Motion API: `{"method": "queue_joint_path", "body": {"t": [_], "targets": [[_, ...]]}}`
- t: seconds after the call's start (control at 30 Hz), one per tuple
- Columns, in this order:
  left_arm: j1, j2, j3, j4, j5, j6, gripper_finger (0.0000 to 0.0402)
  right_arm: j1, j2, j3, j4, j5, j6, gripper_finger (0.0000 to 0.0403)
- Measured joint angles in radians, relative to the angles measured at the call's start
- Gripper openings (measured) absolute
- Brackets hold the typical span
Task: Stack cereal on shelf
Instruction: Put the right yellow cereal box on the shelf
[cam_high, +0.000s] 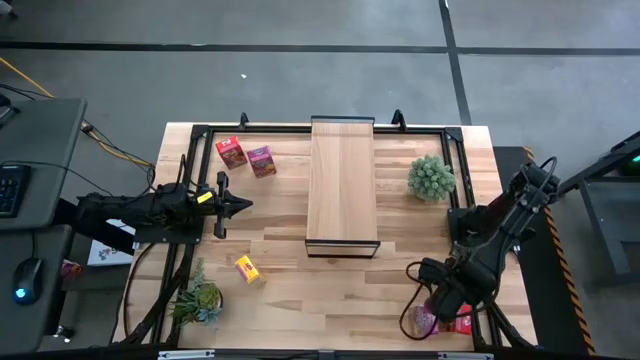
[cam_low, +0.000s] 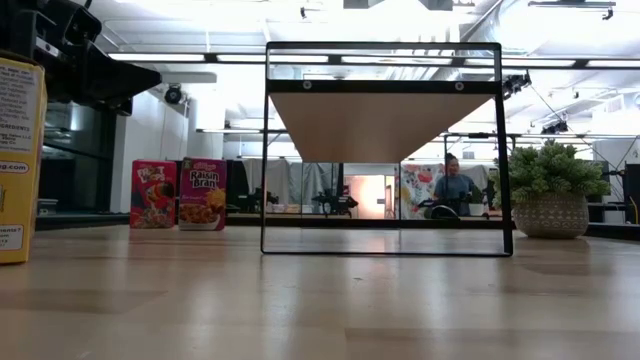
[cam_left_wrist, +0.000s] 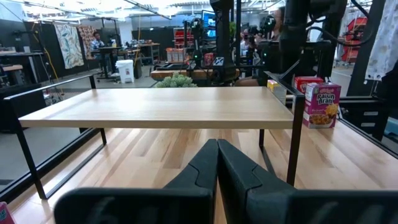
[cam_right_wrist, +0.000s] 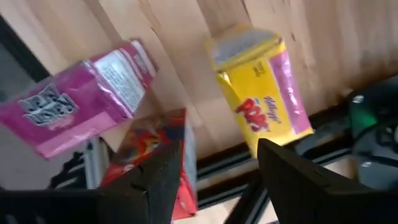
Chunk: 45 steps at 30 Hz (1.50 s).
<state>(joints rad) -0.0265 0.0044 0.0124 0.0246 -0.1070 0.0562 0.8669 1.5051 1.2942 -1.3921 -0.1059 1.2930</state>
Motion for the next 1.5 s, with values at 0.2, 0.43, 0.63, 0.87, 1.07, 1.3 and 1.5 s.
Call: {"method": "queue_joint_path", "body": {"t": [0.2, 0.43, 0.63, 0.87, 1.07, 1.3, 1.5], "targets": [[0.000, 0.000, 0.000, 0.000, 0.000, 0.000, 0.0000, 0.000, 0.000, 0.000, -0.057, 0.104, -0.095, 0.0204], [0.000, 0.000, 0.000, 0.000, 0.000, 0.000, 0.0000, -0.017, 0.000, 0.000, -0.099, 0.185, -0.174, 0.0206], [0.000, 0.000, 0.000, 0.000, 0.000, 0.000, 0.0000, -0.029, 0.000, 0.000, -0.092, 0.178, -0.168, 0.0239], [0.000, 0.000, 0.000, 0.000, 0.000, 0.000, 0.0000, -0.029, 0.000, 0.000, -0.098, 0.126, -0.039, 0.0285], [0.000, 0.000, 0.000, 0.000, 0.000, 0.000, 0.0000, -0.029, -0.001, 0.000, -0.104, 0.065, -0.047, 0.0287], [0.000, 0.000, 0.000, 0.000, 0.000, 0.000, 0.0000, -0.029, -0.001, 0.000, -0.079, 0.046, -0.341, 0.0287], [0.000, 0.000, 0.000, 0.000, 0.000, 0.000, 0.0000, -0.029, -0.001, 0.000, -0.078, 0.144, -0.464, 0.0287]]}}
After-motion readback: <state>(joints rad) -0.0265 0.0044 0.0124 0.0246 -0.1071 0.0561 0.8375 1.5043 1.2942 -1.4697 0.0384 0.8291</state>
